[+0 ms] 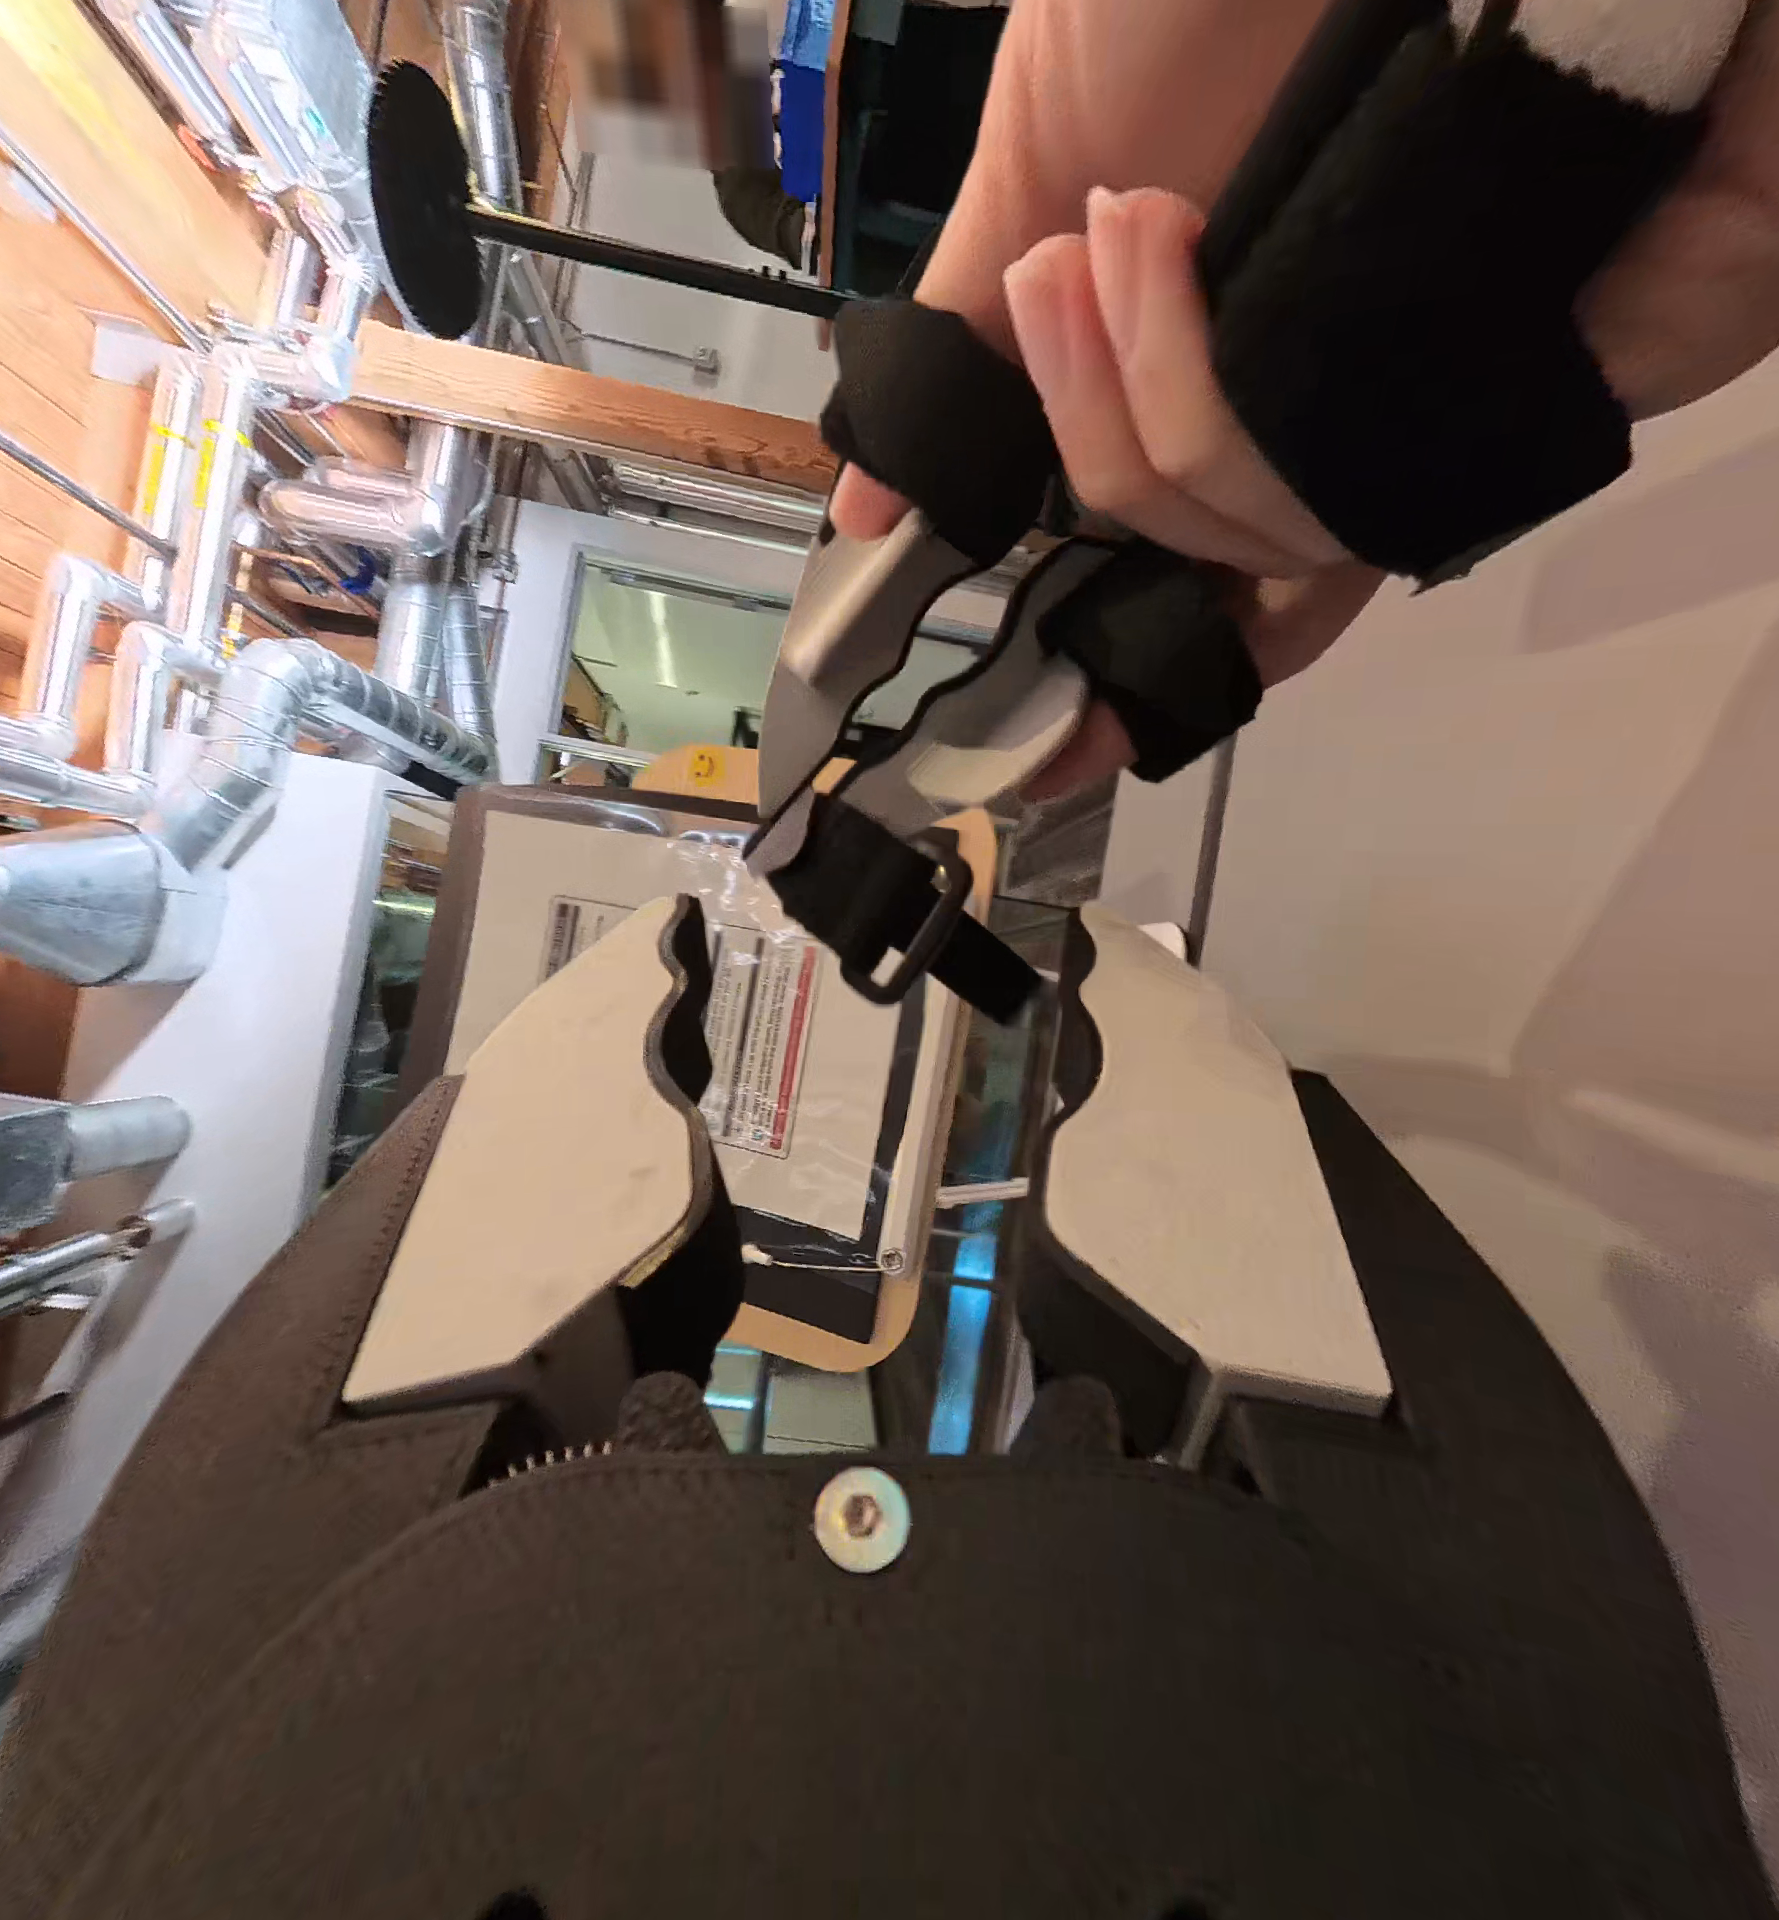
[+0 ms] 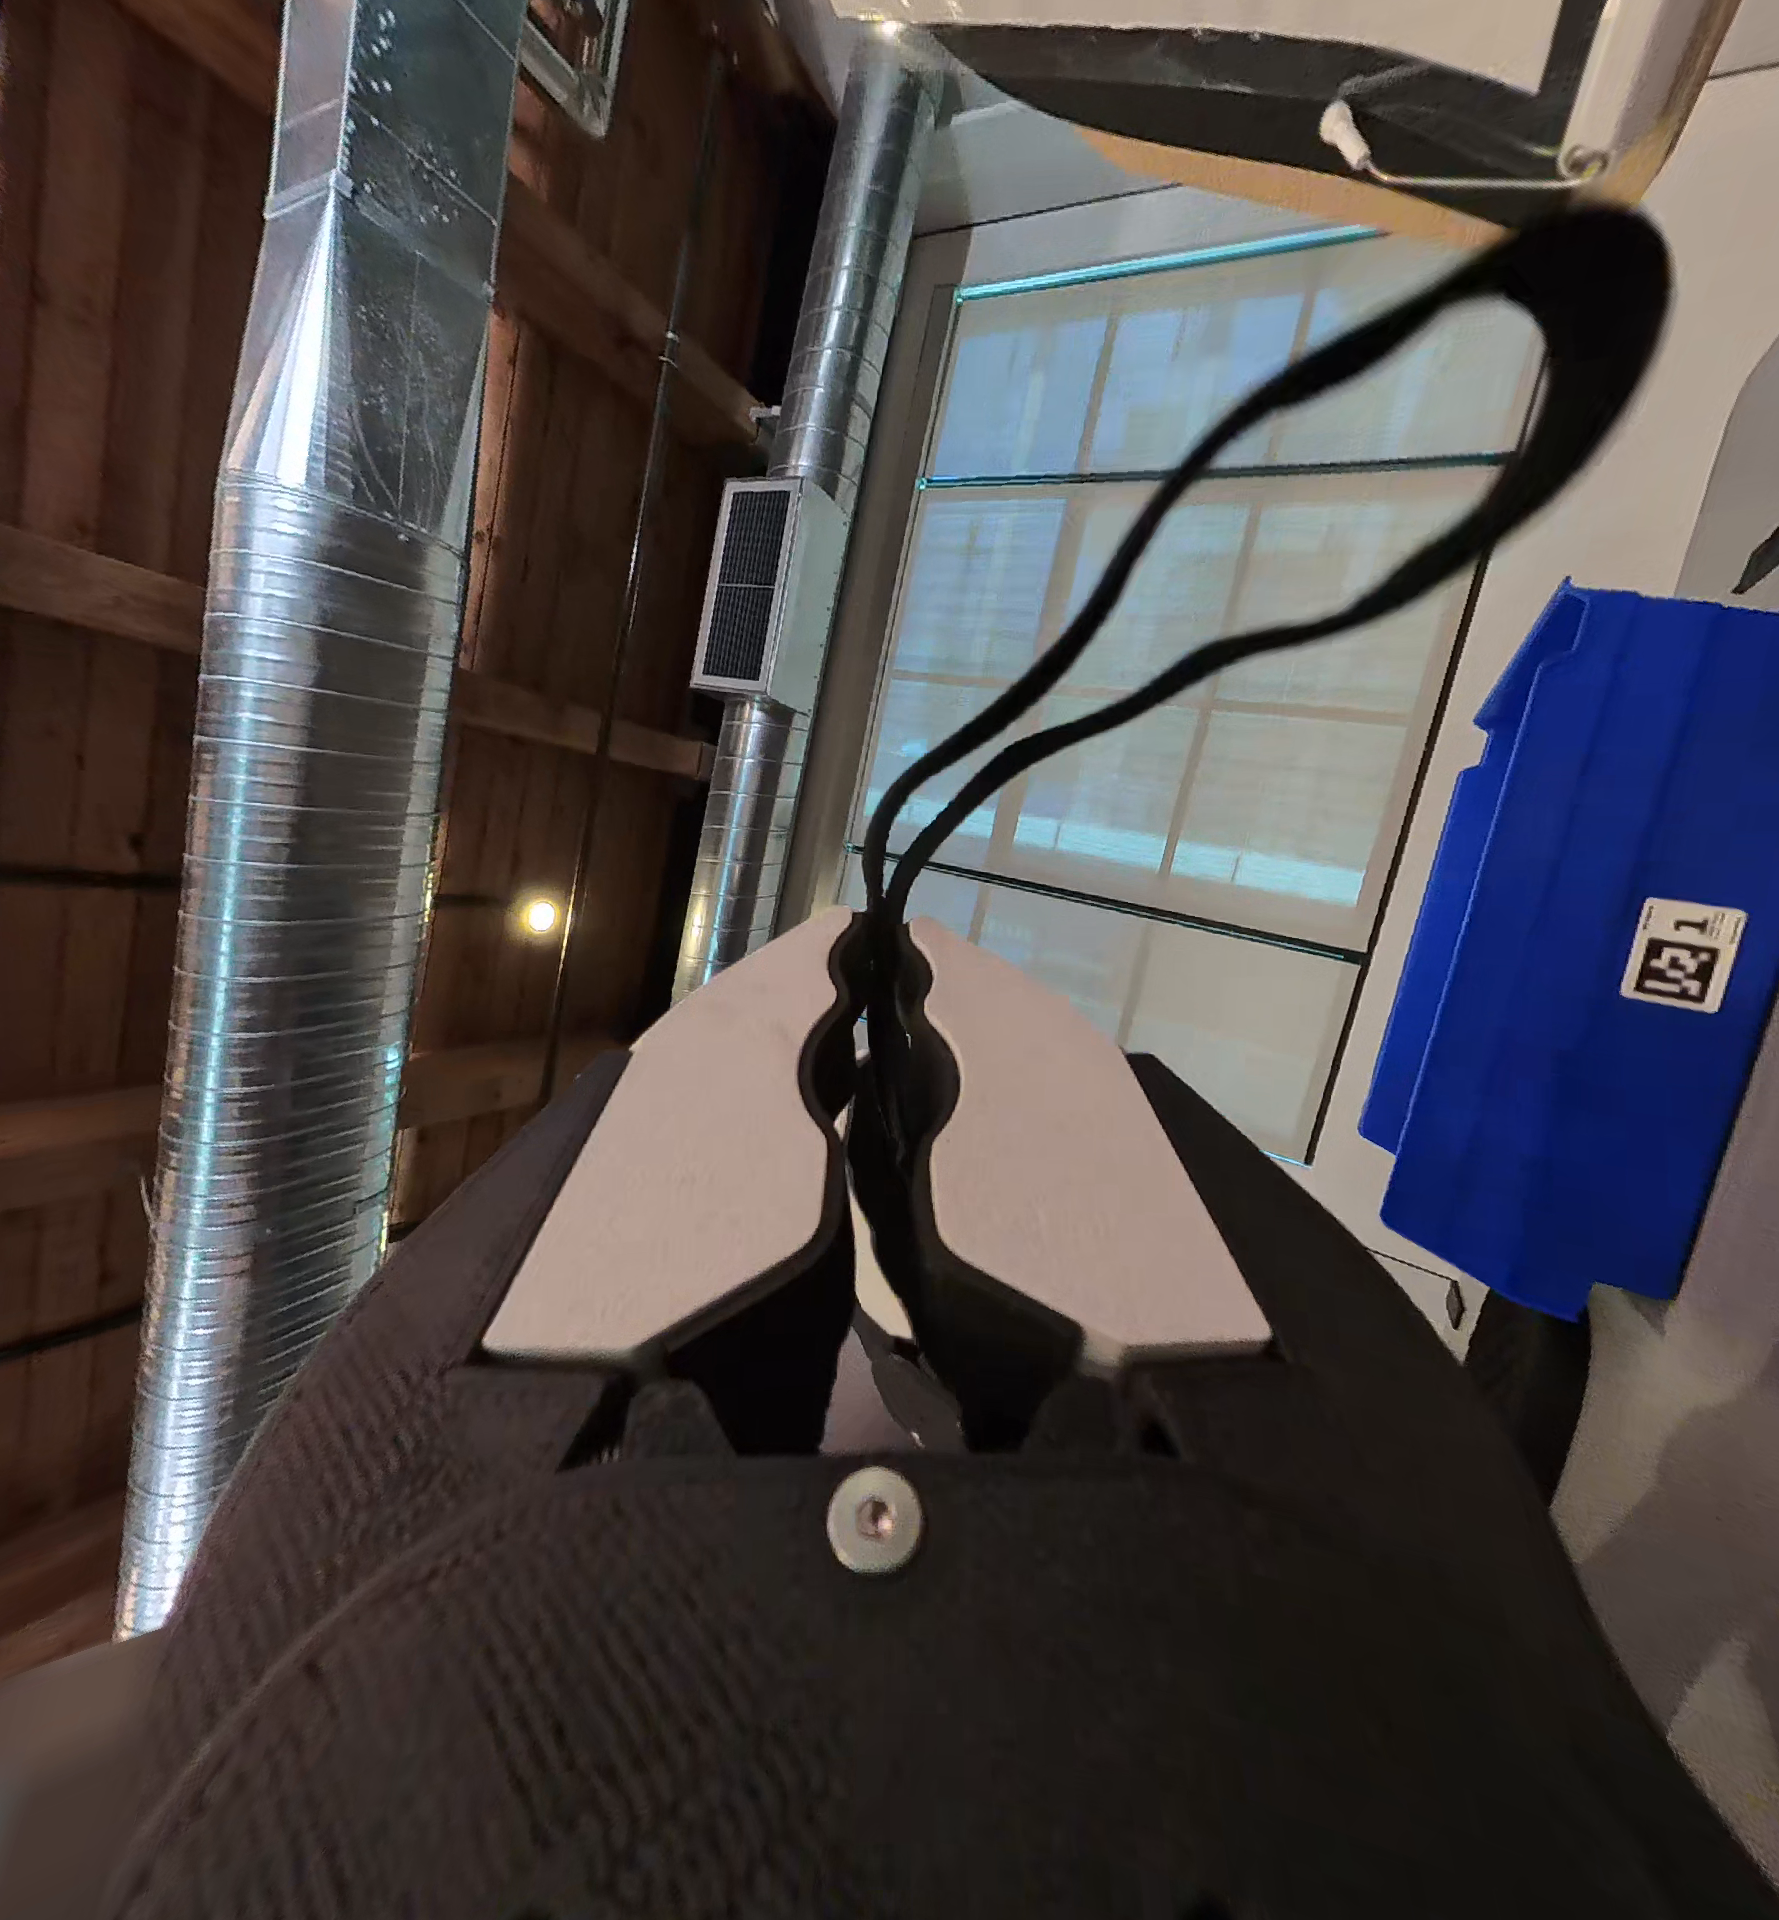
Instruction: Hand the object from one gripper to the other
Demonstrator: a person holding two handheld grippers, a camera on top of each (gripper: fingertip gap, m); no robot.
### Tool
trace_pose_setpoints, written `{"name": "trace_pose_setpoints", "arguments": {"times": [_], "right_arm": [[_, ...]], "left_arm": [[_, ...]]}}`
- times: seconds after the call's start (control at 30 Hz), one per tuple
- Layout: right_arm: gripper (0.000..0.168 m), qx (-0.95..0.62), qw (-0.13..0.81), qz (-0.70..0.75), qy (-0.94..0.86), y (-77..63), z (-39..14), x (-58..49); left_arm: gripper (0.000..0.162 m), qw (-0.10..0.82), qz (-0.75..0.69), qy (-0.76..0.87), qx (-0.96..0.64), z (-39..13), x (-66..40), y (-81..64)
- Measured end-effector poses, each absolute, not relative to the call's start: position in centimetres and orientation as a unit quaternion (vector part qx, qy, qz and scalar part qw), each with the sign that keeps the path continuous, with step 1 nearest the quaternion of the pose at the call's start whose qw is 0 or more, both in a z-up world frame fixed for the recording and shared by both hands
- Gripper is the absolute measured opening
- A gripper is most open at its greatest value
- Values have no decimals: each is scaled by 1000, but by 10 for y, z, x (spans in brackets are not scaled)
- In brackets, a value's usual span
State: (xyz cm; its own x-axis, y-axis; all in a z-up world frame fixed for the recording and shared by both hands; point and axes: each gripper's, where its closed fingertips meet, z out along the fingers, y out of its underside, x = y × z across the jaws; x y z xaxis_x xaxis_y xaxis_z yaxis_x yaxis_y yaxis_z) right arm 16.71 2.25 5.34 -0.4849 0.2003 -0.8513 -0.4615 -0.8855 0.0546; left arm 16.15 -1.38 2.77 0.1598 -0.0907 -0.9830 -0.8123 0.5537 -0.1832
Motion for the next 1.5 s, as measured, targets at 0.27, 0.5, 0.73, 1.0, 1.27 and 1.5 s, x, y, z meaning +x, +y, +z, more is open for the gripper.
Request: {"name": "trace_pose_setpoints", "arguments": {"times": [0.27, 0.5, 0.73, 1.0, 1.27, 1.5], "right_arm": [[5, -491, 190, 838, 145, 15, 46, 153], [8, -523, 216, 823, 55, 5, 53, 142], [12, -564, 294, 765, -101, -31, 81, 127], [17, -512, 488, 638, -305, -80, 139, 143], [43, -399, 818, 180, -373, -69, 160, 179], [50, -314, 832, -53, -454, -72, 124, 144]], "left_arm": [[10, 686, 304, 581, -315, 35, 166, -24], [6, 706, 243, 554, -369, 61, 149, -27], [5, 731, 131, 484, -463, 97, 108, -20], [5, 777, -88, 341, -522, 149, 43, -20], [5, 748, -381, 212, -500, 180, 0, -27], [5, 700, -484, 190, -490, 180, -1, -28]]}}
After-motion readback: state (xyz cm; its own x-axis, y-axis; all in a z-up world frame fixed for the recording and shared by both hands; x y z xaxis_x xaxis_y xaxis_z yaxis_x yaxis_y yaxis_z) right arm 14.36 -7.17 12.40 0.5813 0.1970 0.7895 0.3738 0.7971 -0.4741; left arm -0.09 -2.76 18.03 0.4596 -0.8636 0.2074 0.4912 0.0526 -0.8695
